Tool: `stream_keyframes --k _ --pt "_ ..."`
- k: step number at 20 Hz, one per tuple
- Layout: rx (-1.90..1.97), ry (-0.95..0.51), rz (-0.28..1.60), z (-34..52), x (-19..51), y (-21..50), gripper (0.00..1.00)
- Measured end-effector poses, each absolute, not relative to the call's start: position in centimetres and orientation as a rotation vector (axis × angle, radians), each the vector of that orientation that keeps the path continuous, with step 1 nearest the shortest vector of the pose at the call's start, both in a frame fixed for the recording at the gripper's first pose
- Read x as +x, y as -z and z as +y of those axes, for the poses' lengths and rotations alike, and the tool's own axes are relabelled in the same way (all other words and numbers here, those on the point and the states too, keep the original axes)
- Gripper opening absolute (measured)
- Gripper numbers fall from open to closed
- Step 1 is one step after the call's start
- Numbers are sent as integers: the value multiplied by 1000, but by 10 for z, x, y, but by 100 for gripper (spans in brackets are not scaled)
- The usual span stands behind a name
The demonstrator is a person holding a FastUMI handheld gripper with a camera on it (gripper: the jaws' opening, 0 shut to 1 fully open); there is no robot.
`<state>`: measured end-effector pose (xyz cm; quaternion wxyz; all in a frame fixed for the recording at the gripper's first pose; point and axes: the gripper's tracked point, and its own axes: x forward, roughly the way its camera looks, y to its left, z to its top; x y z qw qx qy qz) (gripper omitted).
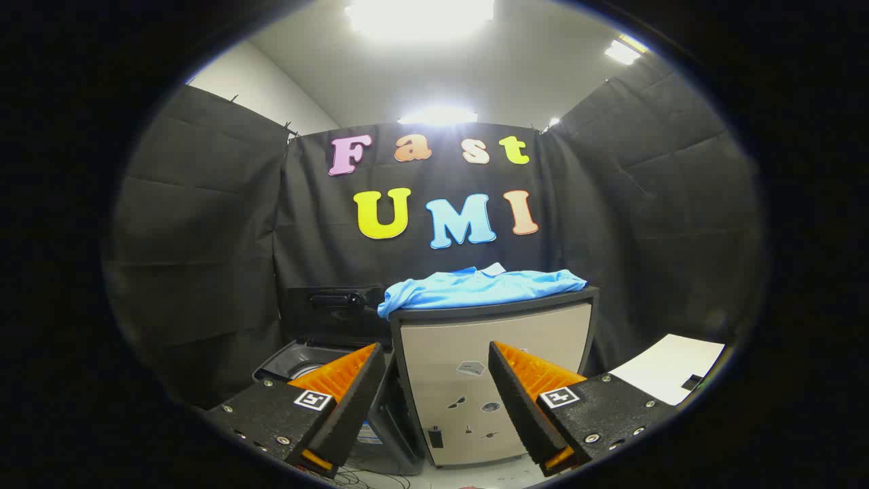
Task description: Put the clothes into the washing machine and then close the washing machine lid.
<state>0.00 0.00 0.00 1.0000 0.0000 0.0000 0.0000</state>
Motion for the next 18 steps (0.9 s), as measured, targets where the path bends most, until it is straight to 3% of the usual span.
stream_keyframes --k 18 --pt "-27 12 2 5 -4 -7 95"
